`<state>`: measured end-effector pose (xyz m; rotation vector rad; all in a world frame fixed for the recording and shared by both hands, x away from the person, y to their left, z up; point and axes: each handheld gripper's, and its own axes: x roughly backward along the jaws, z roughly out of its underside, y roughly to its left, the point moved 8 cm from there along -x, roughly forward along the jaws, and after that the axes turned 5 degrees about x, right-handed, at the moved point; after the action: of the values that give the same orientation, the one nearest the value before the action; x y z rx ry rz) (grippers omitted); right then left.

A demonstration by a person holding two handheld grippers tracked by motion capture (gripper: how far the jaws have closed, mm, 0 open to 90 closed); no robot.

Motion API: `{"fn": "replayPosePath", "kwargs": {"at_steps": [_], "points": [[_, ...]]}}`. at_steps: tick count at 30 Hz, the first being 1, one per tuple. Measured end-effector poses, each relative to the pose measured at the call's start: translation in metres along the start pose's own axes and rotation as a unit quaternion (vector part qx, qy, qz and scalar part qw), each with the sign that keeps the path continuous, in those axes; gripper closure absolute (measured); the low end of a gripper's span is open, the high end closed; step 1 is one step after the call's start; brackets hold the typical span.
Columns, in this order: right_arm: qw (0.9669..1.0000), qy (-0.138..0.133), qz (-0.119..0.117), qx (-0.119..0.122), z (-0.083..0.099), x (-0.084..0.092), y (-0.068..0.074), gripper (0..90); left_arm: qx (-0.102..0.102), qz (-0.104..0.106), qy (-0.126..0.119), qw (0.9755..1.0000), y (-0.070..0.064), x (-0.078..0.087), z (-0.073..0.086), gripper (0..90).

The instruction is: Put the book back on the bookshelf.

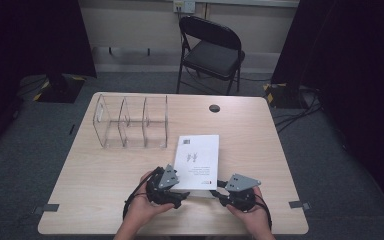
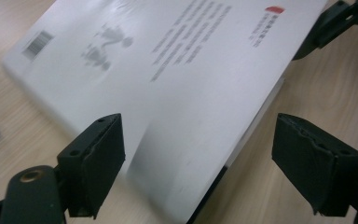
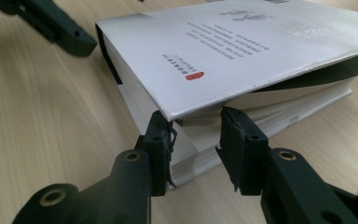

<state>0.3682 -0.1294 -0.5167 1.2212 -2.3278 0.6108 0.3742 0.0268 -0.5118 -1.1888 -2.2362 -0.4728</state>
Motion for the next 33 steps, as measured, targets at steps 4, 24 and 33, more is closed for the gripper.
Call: {"fn": "replayPosePath", "kwargs": {"at_steps": [4,24,33], "points": [[0.9999,-0.007,0.000,-0.012,-0.005,0.002,-0.001,64.7,-0.009,-0.018,0.000,0.9998,-0.001,-0.013,-0.006,11.9],[0.9990,-0.023,-0.012,-0.036,-0.020,0.008,-0.002,63.9,-0.041,-0.075,-0.017,0.9962,0.003,-0.026,-0.016,18.9],[0.9995,-0.021,-0.007,-0.023,-0.003,0.005,0.001,38.6,-0.070,-0.063,-0.010,0.9956,-0.001,-0.018,-0.020,33.0]]}}
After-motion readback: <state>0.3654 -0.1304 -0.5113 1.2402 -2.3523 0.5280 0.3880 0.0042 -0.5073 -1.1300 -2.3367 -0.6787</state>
